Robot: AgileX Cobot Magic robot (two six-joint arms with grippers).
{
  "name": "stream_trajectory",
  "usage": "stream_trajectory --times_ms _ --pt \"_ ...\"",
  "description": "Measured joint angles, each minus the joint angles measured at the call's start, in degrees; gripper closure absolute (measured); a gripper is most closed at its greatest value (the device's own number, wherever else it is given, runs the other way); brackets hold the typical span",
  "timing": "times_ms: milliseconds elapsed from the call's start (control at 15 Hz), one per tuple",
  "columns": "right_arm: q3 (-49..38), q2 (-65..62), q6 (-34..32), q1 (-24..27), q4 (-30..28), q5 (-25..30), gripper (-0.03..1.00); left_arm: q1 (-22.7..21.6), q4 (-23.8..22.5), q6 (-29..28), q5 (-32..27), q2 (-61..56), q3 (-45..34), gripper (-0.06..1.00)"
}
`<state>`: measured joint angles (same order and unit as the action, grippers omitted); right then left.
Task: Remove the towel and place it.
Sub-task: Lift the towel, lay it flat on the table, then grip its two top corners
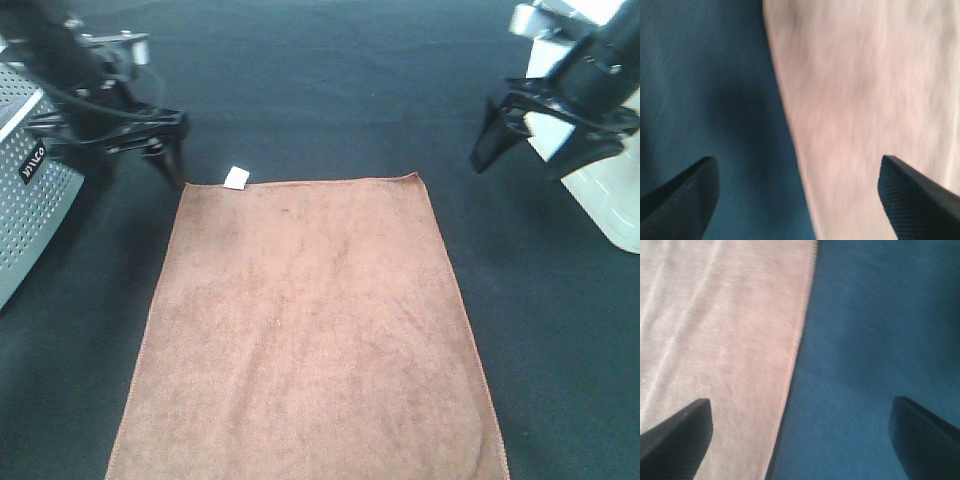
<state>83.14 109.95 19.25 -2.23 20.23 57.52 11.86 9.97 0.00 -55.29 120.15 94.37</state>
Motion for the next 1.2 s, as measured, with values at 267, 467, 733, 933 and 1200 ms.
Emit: stream_trajectory --times_ms 267,467,733,933,1200 --pt "5.7 6.4 4.0 0.0 8.4 -2.7 0.09 -0.9 1.8 0.5 -4.8 13.6 16.3 0.14" --pt "15.4 16.0 5.2 0.0 9.7 2.1 0.09 -4.0 3.6 2.1 -7.5 17.9 21.2 0.14" --pt "22.8 22.1 3.6 -0.1 9.8 -1.4 0.09 -6.8 9.6 6.9 -6.9 19.9 21.8 0.14" --pt "22.9 26.1 3.6 -0.1 9.7 -6.4 0.09 -6.8 10.7 8.0 -4.8 22.7 22.3 0.14" --pt "23.0 28.6 3.7 -0.4 9.7 -8.5 0.09 -6.8 11.3 8.0 -4.6 23.5 22.9 0.14"
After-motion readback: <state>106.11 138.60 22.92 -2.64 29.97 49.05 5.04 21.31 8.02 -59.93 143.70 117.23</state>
